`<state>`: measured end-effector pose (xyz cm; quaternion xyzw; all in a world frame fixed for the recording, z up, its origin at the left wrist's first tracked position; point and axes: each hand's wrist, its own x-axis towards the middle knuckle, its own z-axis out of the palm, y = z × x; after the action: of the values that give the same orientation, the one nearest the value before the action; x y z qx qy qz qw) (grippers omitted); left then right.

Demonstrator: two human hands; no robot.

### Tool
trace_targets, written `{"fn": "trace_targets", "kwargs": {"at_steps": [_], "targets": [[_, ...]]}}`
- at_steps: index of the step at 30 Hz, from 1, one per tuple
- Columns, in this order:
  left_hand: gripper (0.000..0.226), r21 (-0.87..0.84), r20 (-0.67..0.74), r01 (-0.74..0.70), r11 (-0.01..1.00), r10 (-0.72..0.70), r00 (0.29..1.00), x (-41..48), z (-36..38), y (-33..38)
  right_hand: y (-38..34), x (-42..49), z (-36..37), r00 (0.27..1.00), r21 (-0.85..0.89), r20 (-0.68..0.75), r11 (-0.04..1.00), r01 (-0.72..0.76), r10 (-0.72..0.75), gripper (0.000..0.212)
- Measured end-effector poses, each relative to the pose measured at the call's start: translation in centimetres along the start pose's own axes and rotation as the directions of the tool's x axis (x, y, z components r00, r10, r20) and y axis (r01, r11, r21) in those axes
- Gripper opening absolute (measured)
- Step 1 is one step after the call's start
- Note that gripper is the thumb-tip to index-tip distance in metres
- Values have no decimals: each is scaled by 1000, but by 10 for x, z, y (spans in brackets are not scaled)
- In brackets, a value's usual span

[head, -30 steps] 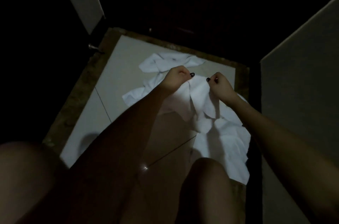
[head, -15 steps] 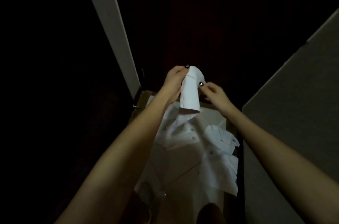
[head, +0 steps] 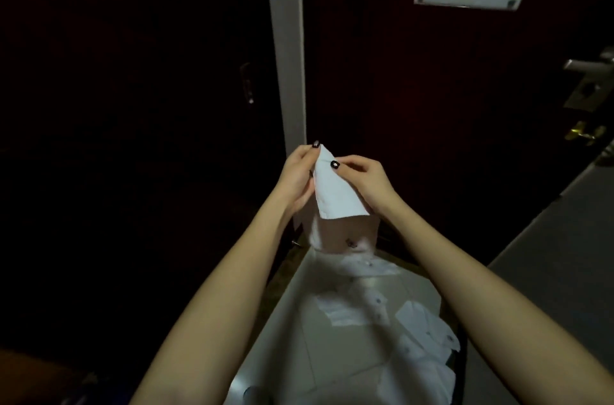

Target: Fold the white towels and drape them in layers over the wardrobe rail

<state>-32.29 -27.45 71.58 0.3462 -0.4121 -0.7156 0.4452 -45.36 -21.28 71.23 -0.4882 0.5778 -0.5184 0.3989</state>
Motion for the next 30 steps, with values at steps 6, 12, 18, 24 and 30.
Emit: {"fn": "trace_targets", "kwargs": {"at_steps": [6,12,18,24,30], "targets": [[17,25,-69,-57,998,59,996,-91,-66,18,-26,-45,65,984,-148,168,986,78,-52,14],[15,-85,-123,-126,988,115,986,-180,-127,33,-40,-107,137,937,-100,332,984,144,-104,4],[15,130,-224,-144,981,170,960,-281,-196,48,-53,-176,225,933,-173,343,970,173,-106,14],[25,372,-420,-141,917,302,856,-377,-267,69,-64,-249,316,880,-364,437,858,362,-185,10],[22,475,-555,-79,876,368,746,-472,-318,81,-66,-311,360,813,-361,576,865,349,-87,8]]}}
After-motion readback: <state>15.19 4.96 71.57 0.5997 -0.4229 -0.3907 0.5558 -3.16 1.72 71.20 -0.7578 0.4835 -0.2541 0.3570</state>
